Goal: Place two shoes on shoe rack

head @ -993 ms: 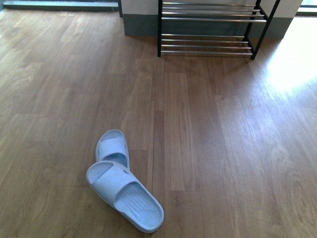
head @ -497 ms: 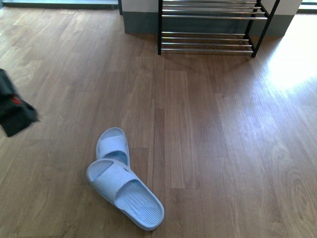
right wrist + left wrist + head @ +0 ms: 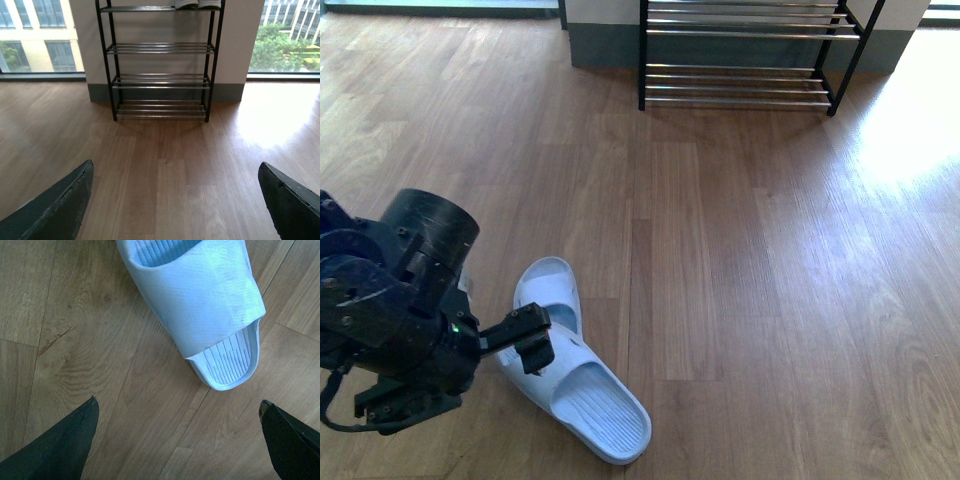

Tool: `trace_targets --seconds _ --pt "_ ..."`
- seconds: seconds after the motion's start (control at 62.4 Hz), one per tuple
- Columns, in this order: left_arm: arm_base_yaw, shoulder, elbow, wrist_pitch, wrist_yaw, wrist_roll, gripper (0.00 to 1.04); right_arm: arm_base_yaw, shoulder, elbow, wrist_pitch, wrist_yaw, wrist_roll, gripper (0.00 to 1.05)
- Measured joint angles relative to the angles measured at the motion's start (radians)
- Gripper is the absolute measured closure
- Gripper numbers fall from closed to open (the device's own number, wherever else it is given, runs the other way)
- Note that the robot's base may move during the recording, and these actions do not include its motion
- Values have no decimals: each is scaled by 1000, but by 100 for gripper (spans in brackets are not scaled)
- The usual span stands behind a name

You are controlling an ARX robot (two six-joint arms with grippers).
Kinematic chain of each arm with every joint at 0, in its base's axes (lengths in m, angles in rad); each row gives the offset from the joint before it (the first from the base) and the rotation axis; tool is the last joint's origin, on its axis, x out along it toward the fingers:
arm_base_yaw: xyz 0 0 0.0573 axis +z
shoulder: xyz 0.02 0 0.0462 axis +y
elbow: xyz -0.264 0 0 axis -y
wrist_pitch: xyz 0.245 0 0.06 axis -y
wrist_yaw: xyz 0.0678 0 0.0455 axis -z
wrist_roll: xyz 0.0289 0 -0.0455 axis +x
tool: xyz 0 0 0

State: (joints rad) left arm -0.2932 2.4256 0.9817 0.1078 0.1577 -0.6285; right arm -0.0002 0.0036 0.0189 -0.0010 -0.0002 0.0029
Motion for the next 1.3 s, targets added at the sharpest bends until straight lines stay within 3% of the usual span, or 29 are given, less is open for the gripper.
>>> trace_targets --seconds 0.593,0.721,0.929,1.298 --pt "-84 329 356 -156 0 54 9 0 0 0 0 0 0 9" --pt "-103 378 370 -168 -84 64 9 0 0 0 0 0 0 9" --pt "-108 380 342 -80 -259 130 9 0 0 0 0 0 0 9" --pt "-91 388 314 119 -266 123 9 0 0 0 0 0 0 9"
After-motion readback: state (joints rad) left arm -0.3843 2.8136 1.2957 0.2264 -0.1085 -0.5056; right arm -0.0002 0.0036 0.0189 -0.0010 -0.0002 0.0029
